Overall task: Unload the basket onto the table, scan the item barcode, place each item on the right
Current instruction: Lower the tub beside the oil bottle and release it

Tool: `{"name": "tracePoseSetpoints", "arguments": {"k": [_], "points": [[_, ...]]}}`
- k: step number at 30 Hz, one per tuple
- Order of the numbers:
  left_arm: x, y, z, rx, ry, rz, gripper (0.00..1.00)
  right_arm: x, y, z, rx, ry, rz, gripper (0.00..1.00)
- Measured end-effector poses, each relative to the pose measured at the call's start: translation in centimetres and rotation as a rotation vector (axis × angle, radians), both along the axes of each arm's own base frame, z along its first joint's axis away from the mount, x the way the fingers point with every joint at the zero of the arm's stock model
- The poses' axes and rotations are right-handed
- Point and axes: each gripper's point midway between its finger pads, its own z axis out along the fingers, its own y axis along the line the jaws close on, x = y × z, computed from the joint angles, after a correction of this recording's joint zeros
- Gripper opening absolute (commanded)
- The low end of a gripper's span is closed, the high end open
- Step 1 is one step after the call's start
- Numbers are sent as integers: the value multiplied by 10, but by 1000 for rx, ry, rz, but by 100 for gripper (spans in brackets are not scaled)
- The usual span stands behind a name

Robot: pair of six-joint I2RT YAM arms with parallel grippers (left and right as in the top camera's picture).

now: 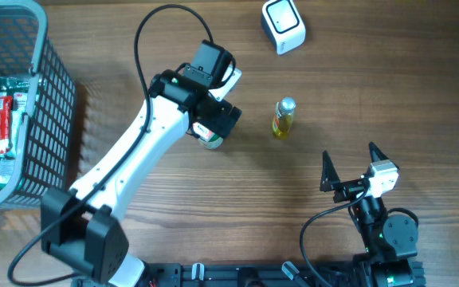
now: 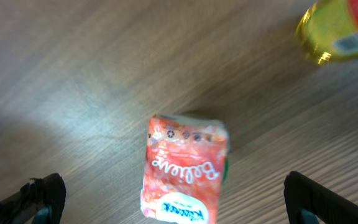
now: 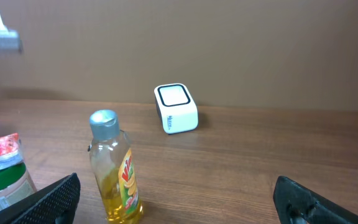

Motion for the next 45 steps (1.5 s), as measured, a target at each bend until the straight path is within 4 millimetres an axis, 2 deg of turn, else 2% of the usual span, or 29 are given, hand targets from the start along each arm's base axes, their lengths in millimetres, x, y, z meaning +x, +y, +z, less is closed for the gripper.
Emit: {"name": "tracePoseSetpoints", "arguments": {"k": [5,9,16,17,19,23,25,27,29,34,40,42,45], "points": [[5,20,-35,-33,137,5,100,0,0,0,0,0,0,100],[-7,11,-50,-79,226,-62,100,0,0,0,0,0,0,100],[-12,2,-72,-75,279,-165,96,0,0,0,0,0,0,100],[-13,2,-75,-71,280,-180,93,0,0,0,0,0,0,100],[-13,2,-80,-63,278,-211,78,0,0,0,0,0,0,100],[-8,0,-85,-62,263,-234,74,0,0,0,0,0,0,100],[-7,-1,-85,-62,258,-238,62,0,0,0,0,0,0,100],[-7,-1,-85,-61,257,-246,58,0,0,0,0,0,0,100],[-8,-1,-85,-61,258,-245,43,0,0,0,0,0,0,100],[-8,-1,-85,-62,258,-242,42,0,0,0,0,0,0,100],[-6,-5,-84,-110,279,-26,36,0,0,0,0,0,0,100],[-7,-8,-83,-139,301,113,37,0,0,0,0,0,0,100],[-8,-12,-81,-192,335,358,34,0,0,0,0,0,0,100]]}}
